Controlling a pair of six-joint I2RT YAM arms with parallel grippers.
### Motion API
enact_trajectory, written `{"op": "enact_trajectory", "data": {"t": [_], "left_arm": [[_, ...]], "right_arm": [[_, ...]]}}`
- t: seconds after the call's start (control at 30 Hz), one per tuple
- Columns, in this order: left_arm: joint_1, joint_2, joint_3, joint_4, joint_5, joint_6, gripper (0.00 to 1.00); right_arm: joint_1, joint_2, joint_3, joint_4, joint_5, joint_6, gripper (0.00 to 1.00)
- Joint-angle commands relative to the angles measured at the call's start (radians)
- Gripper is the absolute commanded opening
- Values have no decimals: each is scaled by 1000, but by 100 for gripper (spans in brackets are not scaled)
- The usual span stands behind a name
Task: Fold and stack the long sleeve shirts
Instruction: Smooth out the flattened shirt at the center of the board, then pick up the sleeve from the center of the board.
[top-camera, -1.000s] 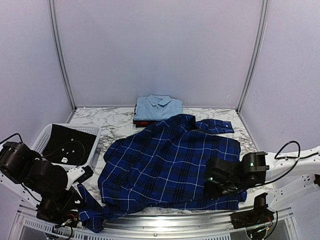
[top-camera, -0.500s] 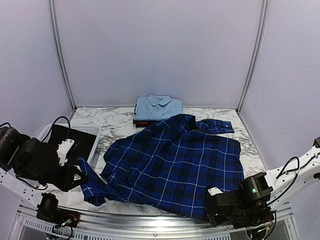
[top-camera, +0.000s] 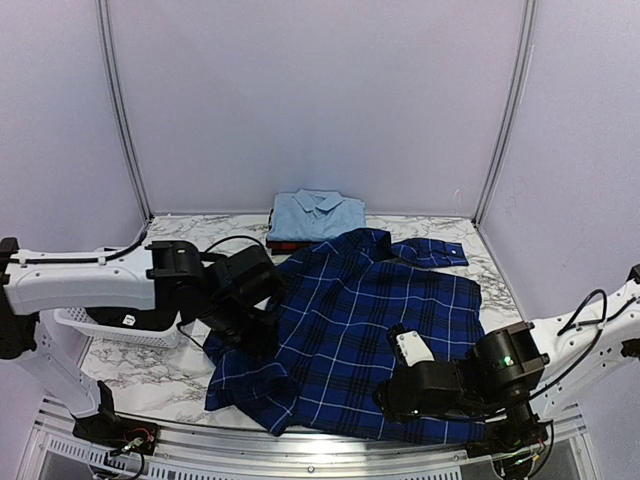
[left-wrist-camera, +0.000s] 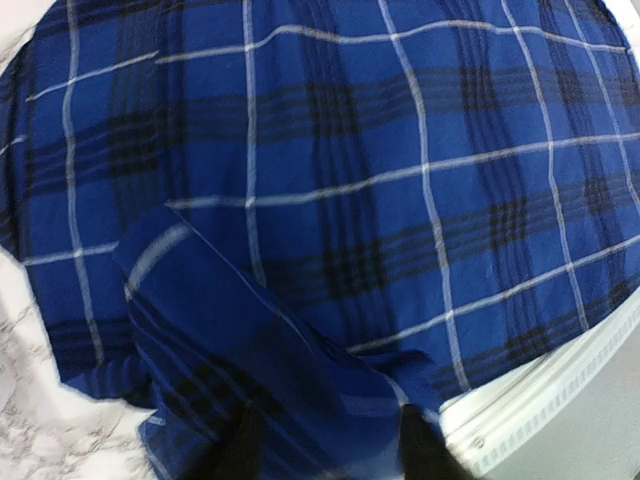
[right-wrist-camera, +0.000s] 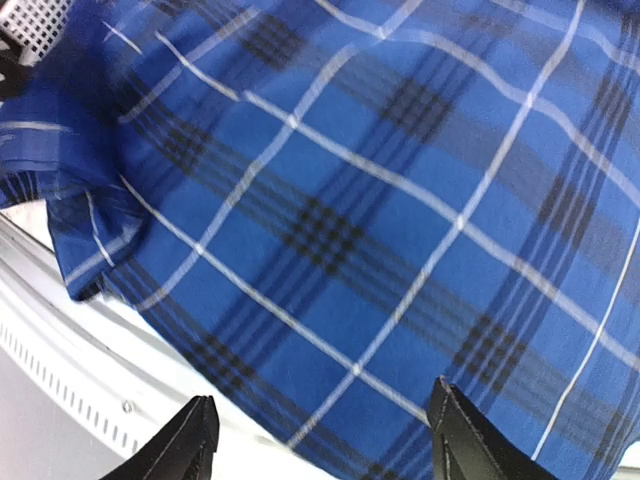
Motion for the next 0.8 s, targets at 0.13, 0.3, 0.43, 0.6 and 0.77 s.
{"op": "enact_trajectory", "data": {"t": [0.13, 0.3, 0.43, 0.6, 0.77], "left_arm": [[30, -57, 8, 60, -12, 0, 79], [36, -351, -168, -4, -24, -98, 84], [36, -524, -312, -60, 5, -186, 76], [13, -648, -427, -62, 73, -226, 65], [-77, -601, -456, -62, 33, -229, 65]], "right_arm": [[-9, 84, 127, 129, 181, -242, 72], [-12, 165, 195, 262, 144, -445, 73], [-14, 274, 293, 355, 103, -624, 73], [-27, 409, 424, 332, 94, -683, 73], [-58, 399, 395, 370, 76, -661, 73]]}}
